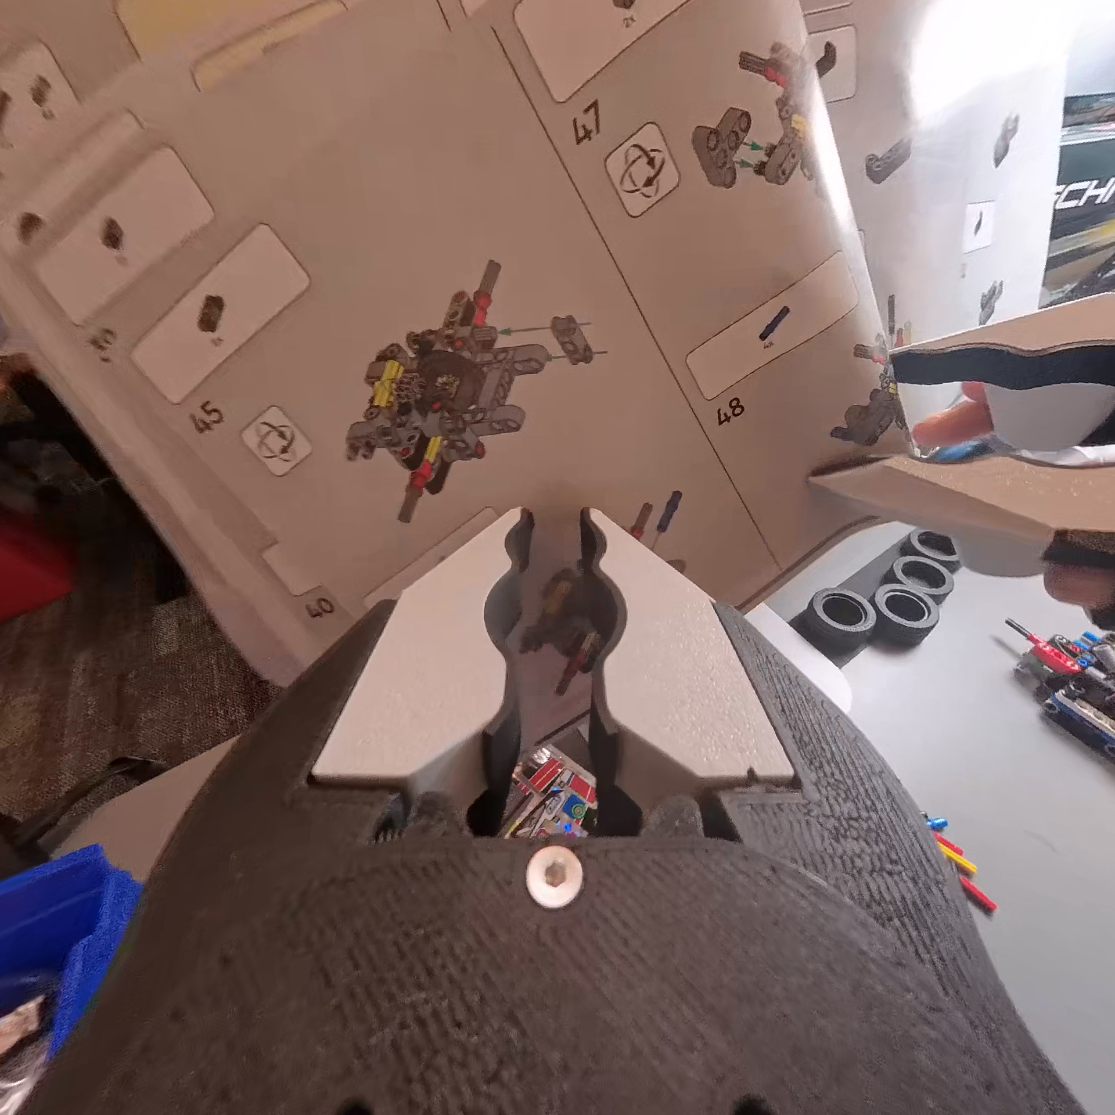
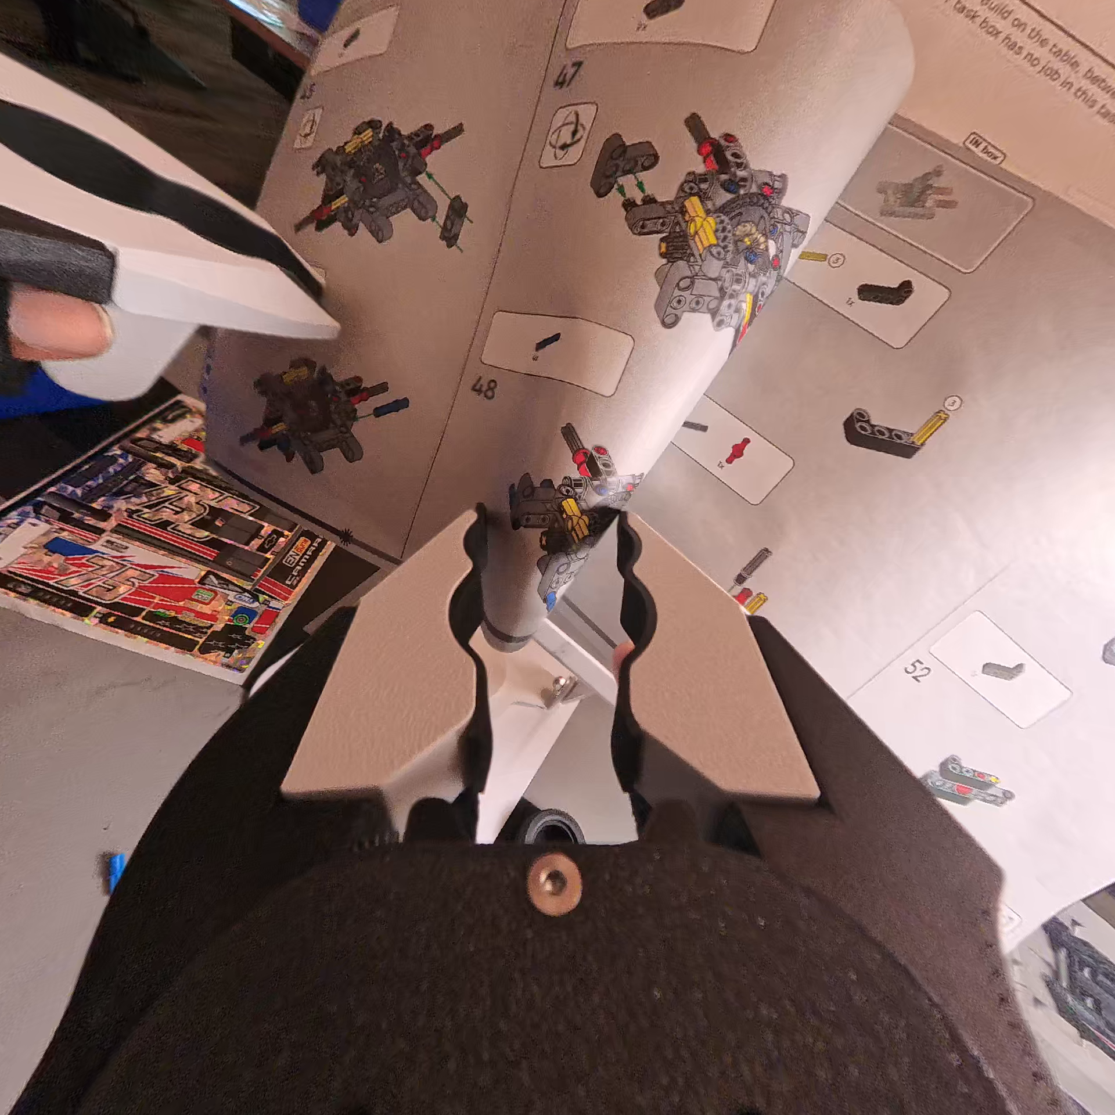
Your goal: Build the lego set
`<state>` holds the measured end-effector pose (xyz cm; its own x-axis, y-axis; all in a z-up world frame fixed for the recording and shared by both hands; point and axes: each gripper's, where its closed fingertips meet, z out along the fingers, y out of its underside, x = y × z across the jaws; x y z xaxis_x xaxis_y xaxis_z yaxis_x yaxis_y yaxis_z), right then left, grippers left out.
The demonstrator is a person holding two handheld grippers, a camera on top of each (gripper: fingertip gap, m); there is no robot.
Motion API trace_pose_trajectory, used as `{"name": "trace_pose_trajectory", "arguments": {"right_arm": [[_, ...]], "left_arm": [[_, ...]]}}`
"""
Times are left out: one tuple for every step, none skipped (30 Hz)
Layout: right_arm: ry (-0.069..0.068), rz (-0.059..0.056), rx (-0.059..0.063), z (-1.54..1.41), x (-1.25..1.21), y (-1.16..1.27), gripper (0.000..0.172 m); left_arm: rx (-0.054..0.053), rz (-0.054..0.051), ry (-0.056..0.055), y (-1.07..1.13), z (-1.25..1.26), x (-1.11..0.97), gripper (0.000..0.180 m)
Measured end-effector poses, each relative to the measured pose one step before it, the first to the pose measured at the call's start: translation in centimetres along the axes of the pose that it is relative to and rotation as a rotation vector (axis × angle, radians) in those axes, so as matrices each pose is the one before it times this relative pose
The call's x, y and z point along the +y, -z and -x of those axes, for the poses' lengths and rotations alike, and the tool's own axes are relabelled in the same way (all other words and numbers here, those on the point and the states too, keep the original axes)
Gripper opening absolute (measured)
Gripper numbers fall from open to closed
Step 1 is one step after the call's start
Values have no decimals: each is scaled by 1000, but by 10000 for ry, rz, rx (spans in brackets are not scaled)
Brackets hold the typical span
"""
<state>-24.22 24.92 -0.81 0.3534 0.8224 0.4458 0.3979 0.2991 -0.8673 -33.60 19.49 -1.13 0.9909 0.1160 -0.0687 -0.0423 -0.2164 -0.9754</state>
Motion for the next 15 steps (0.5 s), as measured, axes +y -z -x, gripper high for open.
{"name": "trace_pose_trajectory", "arguments": {"right_arm": [[-10,-42,-10,-116,-10,68,38],[-18,-49,-76,6,-43,72,35],[-26,-46,-100,38,-52,101,33],[-3,-31,-86,28,-52,121,30],[9,-44,-28,-54,-58,131,26],[6,-37,-17,-103,-41,142,24],[-5,-38,-36,-99,-5,137,23],[-30,1,-23,-147,63,129,22],[-61,-21,-54,-129,59,132,21],[-81,-57,-105,-72,26,135,21],[-87,-65,-110,-65,24,127,21],[-91,-17,-67,-134,83,116,21],[-86,-38,-108,-84,53,112,21],[-121,-65,-138,-47,18,119,21],[-159,-21,-78,-156,85,100,21]], "left_arm": [[12,-44,-75,431,268,-315,18],[39,-34,-5,395,236,-275,20],[9,-5,56,367,288,-233,24],[-35,-14,81,349,327,-187,28],[-43,-36,91,313,305,-166,31],[-30,-21,95,251,243,-84,35],[7,14,78,199,152,16,39],[17,31,45,147,102,84,41],[-11,21,14,112,108,93,44],[-18,6,-1,74,95,77,45],[5,0,11,29,19,89,46],[40,0,38,-33,-46,86,48],[70,1,60,-82,-131,96,48],[91,1,70,-128,-202,96,51],[98,0,69,-156,-232,89,53]]}}
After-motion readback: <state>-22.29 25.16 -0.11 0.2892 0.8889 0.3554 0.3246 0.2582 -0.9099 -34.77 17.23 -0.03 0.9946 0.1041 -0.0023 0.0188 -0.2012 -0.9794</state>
